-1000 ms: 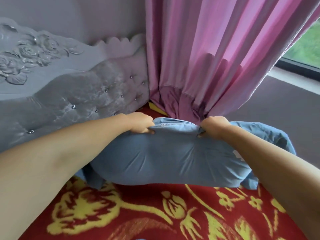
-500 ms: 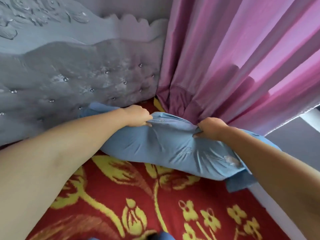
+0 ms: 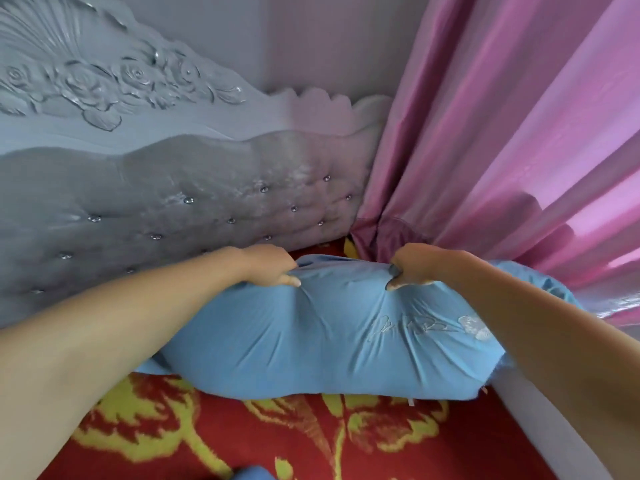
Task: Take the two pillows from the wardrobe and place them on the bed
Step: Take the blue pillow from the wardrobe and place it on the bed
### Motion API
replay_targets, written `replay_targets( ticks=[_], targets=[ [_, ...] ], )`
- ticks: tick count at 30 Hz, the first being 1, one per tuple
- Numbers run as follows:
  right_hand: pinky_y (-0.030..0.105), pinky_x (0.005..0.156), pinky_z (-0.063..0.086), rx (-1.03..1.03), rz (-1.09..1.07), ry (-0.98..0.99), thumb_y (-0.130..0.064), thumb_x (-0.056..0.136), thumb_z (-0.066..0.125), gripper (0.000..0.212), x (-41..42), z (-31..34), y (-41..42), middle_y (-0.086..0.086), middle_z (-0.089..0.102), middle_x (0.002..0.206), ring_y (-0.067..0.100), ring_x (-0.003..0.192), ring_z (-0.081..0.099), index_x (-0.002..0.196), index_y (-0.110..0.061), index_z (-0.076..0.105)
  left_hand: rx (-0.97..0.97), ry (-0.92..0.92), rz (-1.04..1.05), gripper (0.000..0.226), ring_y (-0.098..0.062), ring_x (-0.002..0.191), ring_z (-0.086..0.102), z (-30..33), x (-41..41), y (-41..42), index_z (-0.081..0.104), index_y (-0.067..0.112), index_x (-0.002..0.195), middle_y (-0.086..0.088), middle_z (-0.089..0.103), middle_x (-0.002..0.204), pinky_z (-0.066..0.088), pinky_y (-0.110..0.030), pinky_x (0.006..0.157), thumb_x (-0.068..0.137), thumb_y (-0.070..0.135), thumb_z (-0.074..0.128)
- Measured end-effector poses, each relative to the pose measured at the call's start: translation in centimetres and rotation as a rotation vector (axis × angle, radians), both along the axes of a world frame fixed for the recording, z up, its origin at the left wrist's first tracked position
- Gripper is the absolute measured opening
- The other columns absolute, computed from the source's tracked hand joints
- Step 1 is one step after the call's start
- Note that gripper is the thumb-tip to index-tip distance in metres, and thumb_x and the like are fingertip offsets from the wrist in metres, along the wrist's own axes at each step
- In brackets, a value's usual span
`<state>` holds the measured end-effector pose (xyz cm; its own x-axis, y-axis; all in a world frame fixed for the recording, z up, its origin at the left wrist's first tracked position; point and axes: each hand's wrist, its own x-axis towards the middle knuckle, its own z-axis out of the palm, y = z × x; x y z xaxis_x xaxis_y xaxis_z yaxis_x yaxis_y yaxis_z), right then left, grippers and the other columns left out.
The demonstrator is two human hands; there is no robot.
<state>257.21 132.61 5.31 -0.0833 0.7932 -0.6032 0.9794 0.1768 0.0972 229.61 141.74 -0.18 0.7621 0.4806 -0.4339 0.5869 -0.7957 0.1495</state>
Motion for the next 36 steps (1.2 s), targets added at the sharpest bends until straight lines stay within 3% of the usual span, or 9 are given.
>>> replay_targets(
  ticks=[3,6,13,17,19,23,28,32,36],
  targets=[
    [0.026,0.06,0.029,-0.03,0.036,-0.028,-0.045,0.09,0.059,0.048,-1.6,0.9,3.6,-0.007,0.043,0.056,0.022,0.072,0.047,0.051,-0.023,0.042,-0.036,0.002,0.069,0.039,-0.021,0.075,0.053,0.3,-1.7,2.3,0.055,0.017,0.082,-0.009,0.062,0.092,0.034,-0.03,0.065,0.093,0.052,0.041],
    [0.024,0.063,0.028,-0.016,0.085,-0.014,-0.045,0.09,0.059,0.037,-2.2,0.8,6.7,-0.007,0.044,0.063,0.019,0.074,0.044,0.068,-0.015,0.061,-0.042,0.002,0.143,0.038,-0.019,0.071,0.047,0.3,-2.7,4.5,0.046,0.02,0.074,-0.003,0.053,0.082,0.033,-0.03,0.064,0.092,0.053,0.042],
    [0.023,0.046,0.028,-0.206,0.009,0.018,-0.043,0.085,0.068,0.051,2.2,-3.8,12.5,-0.004,0.042,0.047,0.011,0.046,0.04,0.048,-0.017,0.043,-0.217,0.075,0.239,0.043,-0.022,0.072,0.049,-4.1,1.4,6.0,0.049,0.012,0.078,0.002,0.049,0.07,0.036,-0.031,0.065,0.092,0.052,0.043],
    [0.026,0.074,0.054,-0.325,0.103,-0.011,-0.048,0.08,0.069,0.037,6.0,-3.9,19.1,-0.002,0.074,0.087,0.019,0.084,0.069,0.097,-0.015,0.074,-0.306,0.113,0.389,0.046,-0.017,0.058,0.044,-4.1,5.9,10.0,0.041,0.016,0.064,0.004,0.045,0.064,0.036,-0.03,0.057,0.091,0.053,0.045],
    [0.032,0.091,0.052,-0.331,0.157,-0.037,-0.047,0.082,0.068,0.045,7.5,-4.4,22.3,0.007,0.074,0.108,0.025,0.103,0.068,0.111,-0.013,0.072,-0.327,0.127,0.456,0.047,-0.022,0.067,0.049,-4.7,7.9,12.3,0.051,0.008,0.075,-0.002,0.054,0.073,0.039,-0.032,0.066,0.092,0.052,0.046],
    [0.026,0.085,0.046,-0.227,0.213,0.069,-0.033,0.09,0.064,0.032,10.2,-9.5,27.0,0.007,0.069,0.12,0.02,0.102,0.064,0.116,-0.015,0.07,-0.148,0.096,0.615,0.046,-0.032,0.106,0.058,-9.3,10.9,14.7,0.056,0.004,0.112,-0.015,0.061,0.118,0.044,-0.033,0.083,0.094,0.045,0.046],
    [0.044,0.11,0.03,0.315,0.104,0.031,-0.029,0.098,0.043,0.043,12.3,-20.8,27.4,0.009,0.047,0.139,0.028,0.133,0.039,0.14,-0.032,0.046,0.146,-0.108,0.998,0.027,-0.031,0.112,0.059,-17.7,12.5,15.4,0.055,0.018,0.118,-0.011,0.059,0.124,0.05,-0.04,0.086,0.094,0.024,0.047],
    [0.06,0.117,0.007,0.106,0.054,0.027,-0.036,0.102,0.033,0.056,14.3,-27.3,23.9,0.003,0.005,0.163,0.024,0.151,0.002,0.154,-0.031,0.014,-0.139,-0.031,0.978,0.057,-0.021,0.145,0.016,-23.9,13.4,11.7,0.015,0.023,0.149,-0.006,0.017,0.157,0.025,-0.053,0.112,0.098,0.036,0.037],
    [0.068,0.113,0.001,0.034,0.007,0.029,-0.048,0.101,0.027,0.059,15.9,-31.2,19.2,-0.005,-0.011,0.163,0.022,0.15,-0.012,0.154,-0.035,0.003,-0.207,0.064,1.064,0.067,-0.017,0.147,-0.008,-28.4,12.5,5.2,0.0,0.029,0.15,-0.003,-0.01,0.16,0.017,-0.057,0.115,0.096,0.049,0.033]
  ],
)
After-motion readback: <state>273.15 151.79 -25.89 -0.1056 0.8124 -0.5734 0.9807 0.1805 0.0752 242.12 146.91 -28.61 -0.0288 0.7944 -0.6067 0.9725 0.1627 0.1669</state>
